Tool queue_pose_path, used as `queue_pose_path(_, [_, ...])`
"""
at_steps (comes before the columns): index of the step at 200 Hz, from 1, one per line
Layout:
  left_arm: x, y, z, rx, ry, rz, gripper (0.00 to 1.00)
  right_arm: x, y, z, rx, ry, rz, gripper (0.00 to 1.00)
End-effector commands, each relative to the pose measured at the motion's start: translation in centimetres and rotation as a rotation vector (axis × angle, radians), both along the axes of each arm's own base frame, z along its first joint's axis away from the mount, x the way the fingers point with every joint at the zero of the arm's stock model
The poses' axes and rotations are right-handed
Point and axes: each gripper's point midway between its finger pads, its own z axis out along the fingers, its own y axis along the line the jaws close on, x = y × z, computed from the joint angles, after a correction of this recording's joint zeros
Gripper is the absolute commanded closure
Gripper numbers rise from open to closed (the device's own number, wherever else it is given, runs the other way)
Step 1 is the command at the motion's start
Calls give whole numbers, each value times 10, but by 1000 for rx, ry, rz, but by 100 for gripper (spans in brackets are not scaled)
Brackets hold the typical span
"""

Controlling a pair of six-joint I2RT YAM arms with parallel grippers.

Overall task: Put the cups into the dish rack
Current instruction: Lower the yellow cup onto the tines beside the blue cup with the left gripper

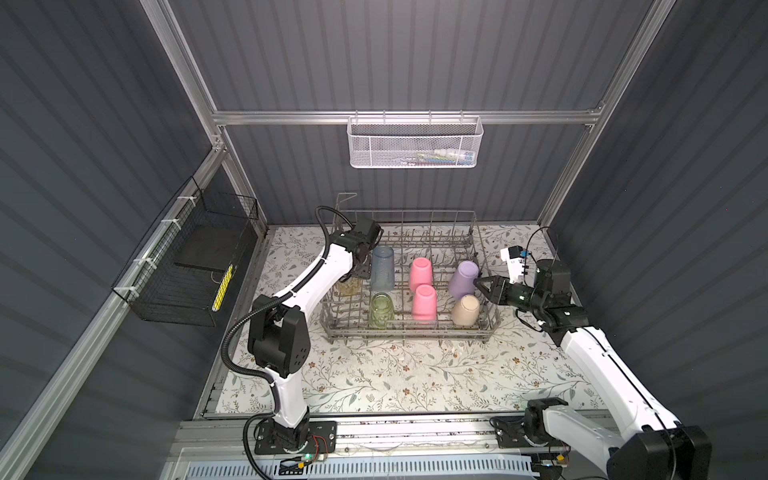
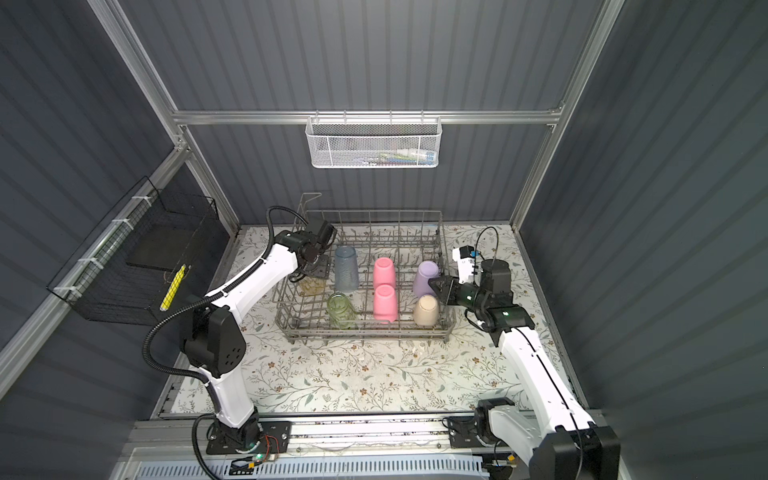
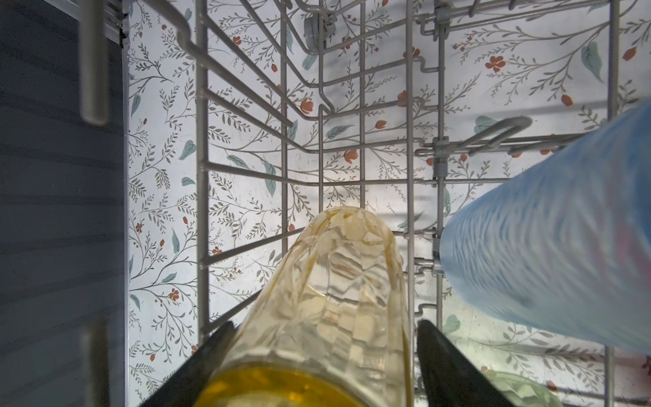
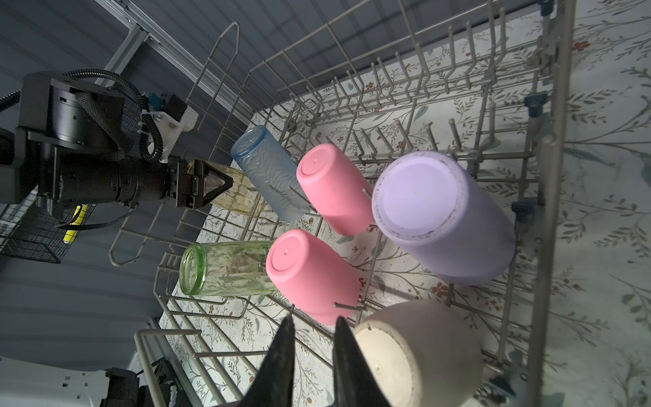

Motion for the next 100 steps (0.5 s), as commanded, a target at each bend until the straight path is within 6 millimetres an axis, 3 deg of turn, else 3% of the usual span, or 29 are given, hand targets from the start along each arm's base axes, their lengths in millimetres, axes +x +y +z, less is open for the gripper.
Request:
queue_pose_path(1, [5,14,11,39,-26,53,18,3,1,9,0,-33,14,77])
queue_pose_path(100, [11,14,16,33,-59,82,16,2,1,9,0,-33,17,77])
